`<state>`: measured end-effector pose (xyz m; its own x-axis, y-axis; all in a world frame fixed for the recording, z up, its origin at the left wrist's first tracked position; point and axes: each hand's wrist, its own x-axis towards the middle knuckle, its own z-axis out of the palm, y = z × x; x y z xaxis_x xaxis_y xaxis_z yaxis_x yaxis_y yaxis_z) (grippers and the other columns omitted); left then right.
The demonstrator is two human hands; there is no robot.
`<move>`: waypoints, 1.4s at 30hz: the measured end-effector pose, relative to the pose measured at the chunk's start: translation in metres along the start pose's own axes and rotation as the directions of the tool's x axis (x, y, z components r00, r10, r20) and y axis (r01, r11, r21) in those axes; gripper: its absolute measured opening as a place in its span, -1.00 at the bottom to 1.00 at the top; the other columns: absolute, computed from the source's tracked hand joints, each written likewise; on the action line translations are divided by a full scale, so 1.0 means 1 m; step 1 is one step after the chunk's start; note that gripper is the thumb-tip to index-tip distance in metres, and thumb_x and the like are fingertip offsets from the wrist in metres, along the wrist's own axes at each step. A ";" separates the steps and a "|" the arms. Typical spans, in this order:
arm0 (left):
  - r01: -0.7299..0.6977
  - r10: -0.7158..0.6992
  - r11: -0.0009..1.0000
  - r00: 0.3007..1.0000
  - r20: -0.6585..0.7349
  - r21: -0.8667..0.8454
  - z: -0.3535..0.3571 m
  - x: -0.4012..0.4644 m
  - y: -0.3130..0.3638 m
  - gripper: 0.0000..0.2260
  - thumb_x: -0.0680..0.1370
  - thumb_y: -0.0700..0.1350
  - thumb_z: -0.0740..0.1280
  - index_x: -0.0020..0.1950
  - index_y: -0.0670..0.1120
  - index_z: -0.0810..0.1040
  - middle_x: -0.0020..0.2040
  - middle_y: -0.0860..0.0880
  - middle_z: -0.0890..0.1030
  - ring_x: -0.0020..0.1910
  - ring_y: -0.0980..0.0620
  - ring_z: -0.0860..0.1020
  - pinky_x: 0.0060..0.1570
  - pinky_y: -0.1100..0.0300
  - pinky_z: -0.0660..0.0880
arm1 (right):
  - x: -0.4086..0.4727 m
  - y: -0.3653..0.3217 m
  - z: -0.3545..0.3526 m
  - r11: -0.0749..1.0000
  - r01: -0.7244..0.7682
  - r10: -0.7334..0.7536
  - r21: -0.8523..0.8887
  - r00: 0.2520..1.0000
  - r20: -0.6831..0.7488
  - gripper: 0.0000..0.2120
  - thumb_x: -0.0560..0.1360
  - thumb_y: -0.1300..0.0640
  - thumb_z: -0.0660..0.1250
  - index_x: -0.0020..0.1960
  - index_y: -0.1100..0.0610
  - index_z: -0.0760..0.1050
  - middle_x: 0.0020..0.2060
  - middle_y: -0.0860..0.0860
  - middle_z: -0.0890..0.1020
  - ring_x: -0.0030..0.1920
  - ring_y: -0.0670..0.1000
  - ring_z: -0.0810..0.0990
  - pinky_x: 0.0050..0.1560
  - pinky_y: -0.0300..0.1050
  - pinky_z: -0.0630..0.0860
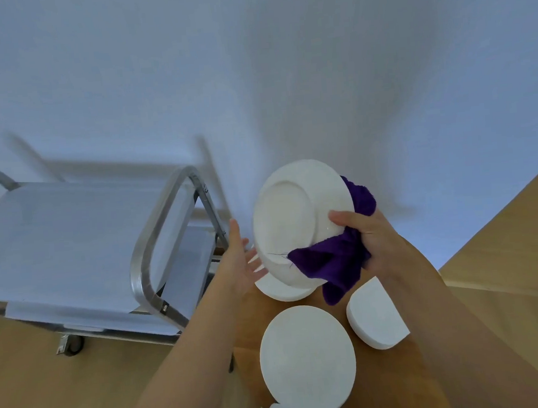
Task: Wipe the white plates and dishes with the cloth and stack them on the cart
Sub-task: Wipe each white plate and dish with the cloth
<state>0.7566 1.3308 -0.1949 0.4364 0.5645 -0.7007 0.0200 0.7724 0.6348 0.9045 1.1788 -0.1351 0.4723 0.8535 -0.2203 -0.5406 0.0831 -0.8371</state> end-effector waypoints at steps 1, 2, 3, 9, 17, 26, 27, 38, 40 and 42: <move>0.029 -0.024 0.997 0.998 0.065 -0.078 0.002 0.000 -0.002 -0.27 0.47 0.41 0.14 0.41 -0.10 0.42 0.27 -0.17 0.56 0.21 -0.19 0.54 0.05 -0.12 0.56 | -0.001 0.001 -0.002 1.000 -0.024 0.024 0.017 1.000 0.010 -0.51 0.27 0.23 0.47 0.18 0.04 0.50 0.02 0.09 0.66 0.01 0.16 0.65 -0.13 0.06 0.60; 0.050 -0.038 0.991 0.995 0.097 -0.123 0.004 -0.002 -0.001 -0.29 0.46 0.43 0.14 0.35 -0.08 0.49 0.20 -0.18 0.62 0.17 -0.21 0.57 -0.03 -0.11 0.58 | -0.001 0.002 -0.005 0.999 -0.040 0.040 0.022 0.999 0.018 -0.53 0.27 0.21 0.46 0.16 0.02 0.51 0.00 0.08 0.67 -0.01 0.14 0.66 -0.16 0.05 0.60; 0.060 -0.046 0.989 0.994 0.097 -0.137 0.005 -0.004 0.000 -0.32 0.44 0.44 0.16 0.30 -0.05 0.54 0.16 -0.18 0.64 0.15 -0.23 0.57 -0.04 -0.13 0.58 | -0.002 0.003 -0.007 0.999 -0.047 0.046 0.013 0.999 0.023 -0.55 0.27 0.20 0.45 0.15 0.01 0.51 -0.01 0.06 0.67 -0.03 0.13 0.67 -0.18 0.02 0.60; -0.254 0.250 0.967 0.961 -0.122 -0.018 0.003 -0.013 0.021 -0.54 0.52 0.33 0.20 0.07 -0.03 0.59 -0.16 0.00 0.72 -0.20 0.00 0.68 -0.24 0.08 0.62 | -0.005 0.002 -0.024 0.890 -0.092 -0.026 -0.446 0.967 -0.252 -0.63 0.30 -0.08 0.52 0.02 0.02 0.53 -0.14 0.04 0.69 -0.13 0.10 0.67 -0.25 -0.11 0.60; -0.593 0.774 0.429 0.631 0.062 0.681 0.028 -0.029 0.030 -0.53 0.61 0.18 0.11 -0.40 -0.05 0.16 -0.45 0.01 0.25 -0.44 0.07 0.25 -0.37 0.19 0.22 | 0.017 0.003 0.028 0.510 0.245 -0.566 -0.824 0.817 -0.107 -0.72 0.57 -0.11 0.14 0.24 -0.11 0.42 0.15 0.08 0.57 0.14 -0.01 0.56 0.15 0.03 0.48; -0.626 0.814 0.274 0.556 0.170 0.730 0.041 -0.052 0.020 -0.49 0.67 0.07 0.02 -0.47 -0.04 0.29 -0.53 0.05 0.33 -0.52 0.11 0.29 -0.47 0.25 0.21 | 0.027 0.029 0.069 -0.203 0.266 -0.432 -0.942 0.839 0.330 -0.47 0.56 -0.03 -0.14 0.51 0.02 0.14 0.52 0.04 0.07 0.52 0.15 -0.09 0.42 0.30 -0.06; -0.634 0.815 0.251 0.547 0.193 0.732 0.039 -0.055 0.021 -0.49 0.67 0.06 0.03 -0.47 -0.05 0.28 -0.53 0.04 0.32 -0.51 0.10 0.28 -0.45 0.23 0.22 | 0.028 0.024 0.063 -0.205 0.299 -0.427 -0.932 0.829 0.360 -0.48 0.56 -0.04 -0.08 0.50 0.01 0.18 0.52 0.06 0.12 0.51 0.16 -0.04 0.40 0.31 0.01; -0.702 0.788 0.503 0.612 0.065 0.504 0.036 -0.076 0.030 -0.54 0.63 0.14 0.10 -0.38 -0.09 0.25 -0.46 -0.01 0.30 -0.47 0.10 0.28 -0.43 0.30 0.24 | 0.038 -0.016 0.011 0.500 0.283 -0.504 -0.818 0.864 -0.009 -0.32 0.38 -0.27 0.19 0.46 -0.10 0.21 0.16 -0.14 0.40 0.08 -0.23 0.40 0.06 -0.42 0.26; -0.684 0.768 0.569 0.640 0.002 0.455 0.039 -0.076 0.031 -0.54 0.62 0.15 0.11 -0.41 -0.03 0.16 -0.54 0.11 0.24 -0.55 0.19 0.22 -0.52 0.39 0.21 | 0.040 -0.016 0.007 0.524 0.266 -0.513 -0.809 0.857 -0.051 -0.31 0.40 -0.28 0.14 0.49 -0.10 0.17 0.12 -0.13 0.41 0.04 -0.24 0.39 0.02 -0.44 0.23; -0.651 0.740 0.617 0.672 -0.043 0.443 0.040 -0.075 0.030 -0.54 0.62 0.18 0.11 -0.40 -0.01 0.15 -0.57 0.11 0.24 -0.58 0.19 0.24 -0.56 0.42 0.21 | 0.042 -0.014 0.006 0.503 0.258 -0.536 -0.825 0.842 -0.064 -0.30 0.42 -0.29 0.12 0.50 -0.09 0.11 0.12 -0.10 0.41 0.05 -0.20 0.39 0.02 -0.45 0.23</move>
<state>0.7607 1.2999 -0.1104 0.2693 0.9629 -0.0152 0.1271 -0.0199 0.9917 0.9277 1.2160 -0.1301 0.7316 0.6411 0.2317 0.4242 -0.1621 -0.8909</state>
